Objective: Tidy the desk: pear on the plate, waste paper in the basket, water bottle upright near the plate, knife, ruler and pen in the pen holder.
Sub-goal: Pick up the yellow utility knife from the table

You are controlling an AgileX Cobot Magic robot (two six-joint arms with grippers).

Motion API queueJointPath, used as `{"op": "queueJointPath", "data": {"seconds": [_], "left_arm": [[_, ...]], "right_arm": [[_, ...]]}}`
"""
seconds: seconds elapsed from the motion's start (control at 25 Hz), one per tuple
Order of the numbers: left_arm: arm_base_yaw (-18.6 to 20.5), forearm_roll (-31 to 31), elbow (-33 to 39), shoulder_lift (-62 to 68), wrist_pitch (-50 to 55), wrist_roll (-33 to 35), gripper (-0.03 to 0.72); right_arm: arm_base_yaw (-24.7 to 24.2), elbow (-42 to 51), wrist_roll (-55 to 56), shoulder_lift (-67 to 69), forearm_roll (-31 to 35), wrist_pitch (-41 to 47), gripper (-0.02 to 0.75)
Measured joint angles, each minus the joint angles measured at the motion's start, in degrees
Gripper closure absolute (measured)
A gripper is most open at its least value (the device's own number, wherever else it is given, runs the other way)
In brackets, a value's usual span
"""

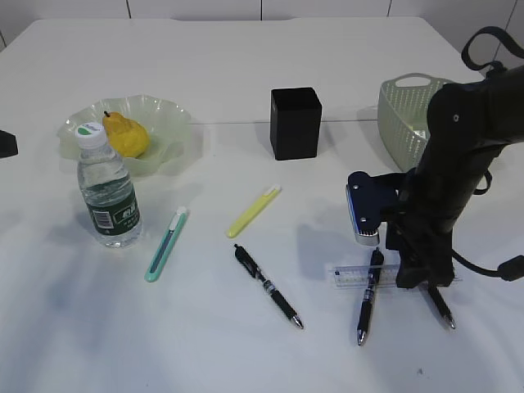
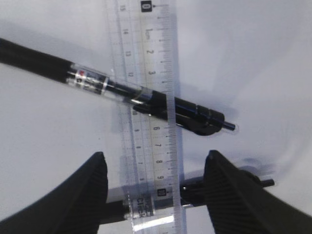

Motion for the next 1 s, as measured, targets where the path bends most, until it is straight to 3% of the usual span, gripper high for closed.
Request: {"op": "queueJointPath", "data": {"seconds": [0.12,0.32,0.6,1.0], "left_arm": [[0.0,0.0,0.0,0.0,0.0,0.0,0.151],[0.0,0.0,0.0,0.0,0.0,0.0,0.151],[0.0,0.0,0.0,0.0,0.0,0.0,0.151],[0.0,0.0,0.0,0.0,0.0,0.0,0.151]], "right_arm": [[0.0,0.0,0.0,0.0,1.6,0.3,0.279],[0.4,-2.4,3.6,-1.4,13.6,-2.2,0.279],[3.0,-14.8,29.6,-0.6,15.7,-3.1,0.279],[6.0,-26.9,66.9,4.8,15.7,4.4,0.281]]}}
